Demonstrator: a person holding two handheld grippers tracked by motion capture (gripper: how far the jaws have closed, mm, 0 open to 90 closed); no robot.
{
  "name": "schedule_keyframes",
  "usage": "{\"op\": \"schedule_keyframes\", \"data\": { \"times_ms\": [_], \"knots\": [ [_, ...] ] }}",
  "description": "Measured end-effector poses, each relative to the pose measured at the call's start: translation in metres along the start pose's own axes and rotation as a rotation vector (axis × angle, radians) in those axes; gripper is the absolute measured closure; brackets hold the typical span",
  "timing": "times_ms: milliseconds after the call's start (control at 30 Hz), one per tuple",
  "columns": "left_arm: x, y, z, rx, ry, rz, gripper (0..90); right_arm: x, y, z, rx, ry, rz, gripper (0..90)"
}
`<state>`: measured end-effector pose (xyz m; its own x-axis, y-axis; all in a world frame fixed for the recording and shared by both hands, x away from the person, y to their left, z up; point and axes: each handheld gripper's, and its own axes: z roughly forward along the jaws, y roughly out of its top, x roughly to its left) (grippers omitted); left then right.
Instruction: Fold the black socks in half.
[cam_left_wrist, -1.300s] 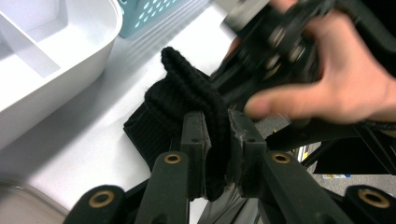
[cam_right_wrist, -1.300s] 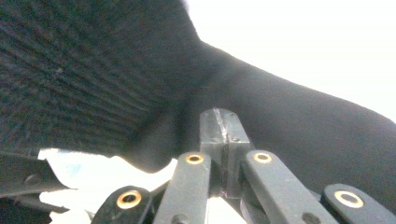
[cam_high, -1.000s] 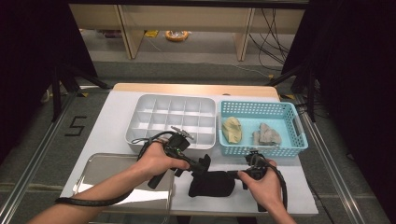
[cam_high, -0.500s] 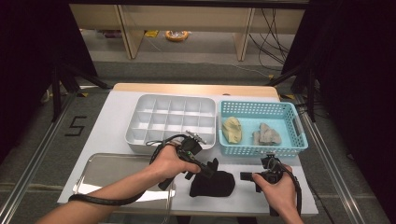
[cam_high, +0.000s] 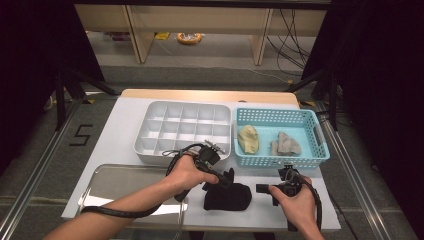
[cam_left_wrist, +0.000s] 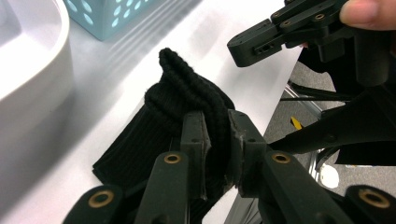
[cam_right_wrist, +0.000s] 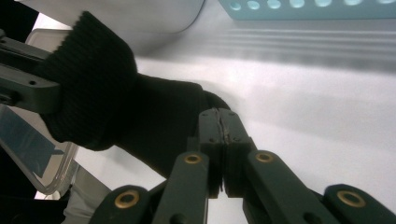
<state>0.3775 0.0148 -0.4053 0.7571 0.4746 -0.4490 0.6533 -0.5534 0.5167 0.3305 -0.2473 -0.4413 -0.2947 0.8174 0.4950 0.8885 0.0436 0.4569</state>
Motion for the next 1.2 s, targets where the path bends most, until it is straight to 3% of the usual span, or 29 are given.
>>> {"op": "schedule_keyframes", "data": {
  "times_ms": [167,200,233,267,300,333,367,433,500,533,633,700,767,800,867,900,933,1000,1033,1100,1133,1167,1200],
  "knots": [
    [0.000,0.002,0.008,0.006,0.011,0.000,77.1,0.000,0.000,0.000,0.000,0.000,-0.002,88.9],
    [0.001,0.002,0.010,0.028,0.018,0.024,77.1,0.000,0.000,0.000,0.000,0.009,-0.002,88.8],
    [-0.001,0.002,0.013,0.014,0.016,0.003,77.1,0.003,0.000,-0.001,0.010,0.005,0.043,88.7],
    [-0.001,0.002,0.015,0.028,0.017,0.015,77.1,0.004,0.001,-0.002,0.022,-0.016,0.032,88.7],
    [-0.001,0.002,0.017,0.023,0.015,0.007,77.1,0.004,0.001,-0.003,0.022,-0.012,0.035,88.7],
    [0.000,0.002,0.018,0.050,0.020,0.033,77.1,0.004,0.001,-0.003,0.023,-0.011,0.035,88.6],
    [-0.001,0.003,0.020,0.050,0.023,0.034,77.1,0.003,0.001,-0.004,0.013,0.020,0.028,88.6],
    [-0.001,0.003,0.024,0.050,0.027,0.036,77.0,0.002,0.000,-0.004,0.003,0.019,0.027,88.5],
    [-0.003,0.003,0.030,0.034,0.025,0.010,76.9,0.000,0.001,-0.004,0.006,0.011,0.016,88.4],
    [-0.001,0.003,0.030,0.057,0.032,0.038,76.8,-0.001,0.000,-0.004,0.007,0.010,0.018,88.4],
    [0.000,0.002,0.037,0.061,0.032,0.032,76.4,0.001,-0.001,-0.004,0.009,0.019,0.048,88.1],
    [0.000,0.002,0.040,0.064,0.040,0.034,76.2,-0.001,-0.001,-0.003,0.001,0.001,0.026,88.0],
    [0.000,0.001,0.045,0.062,0.039,0.035,76.2,0.000,0.000,-0.002,0.006,0.009,0.038,87.9],
    [0.000,0.001,0.046,0.071,0.040,0.040,76.1,-0.003,0.000,-0.002,0.006,0.005,0.003,87.6],
    [-0.001,0.000,0.051,0.077,0.044,0.042,75.5,-0.002,0.000,-0.001,0.004,-0.003,0.003,87.4],
    [0.000,-0.001,0.053,0.078,0.039,0.046,75.1,-0.002,0.000,-0.001,0.006,0.017,0.002,87.2],
    [-0.001,-0.001,0.054,0.079,0.044,0.047,74.1,0.001,0.000,-0.001,0.013,0.020,0.033,87.1],
    [-0.001,-0.001,0.057,0.068,0.040,0.057,71.0,0.001,0.001,0.000,0.013,0.010,0.027,86.6],
    [-0.002,-0.001,0.056,0.062,0.043,0.061,69.0,-0.001,0.002,0.001,0.008,0.010,-0.007,86.3],
    [-0.004,0.000,0.053,0.030,0.041,0.088,63.8,-0.001,0.003,0.002,0.015,-0.006,-0.006,85.1],
    [-0.005,0.001,0.051,0.008,0.045,0.087,61.0,-0.001,0.004,0.004,0.016,0.007,-0.009,84.9],
    [-0.007,0.002,0.047,-0.002,0.044,0.090,58.9,0.003,0.004,0.003,0.052,0.009,0.036,84.4],
    [-0.008,0.003,0.043,-0.017,0.046,0.094,57.0,0.004,0.005,0.004,0.058,0.004,0.043,83.7]
  ]
}}
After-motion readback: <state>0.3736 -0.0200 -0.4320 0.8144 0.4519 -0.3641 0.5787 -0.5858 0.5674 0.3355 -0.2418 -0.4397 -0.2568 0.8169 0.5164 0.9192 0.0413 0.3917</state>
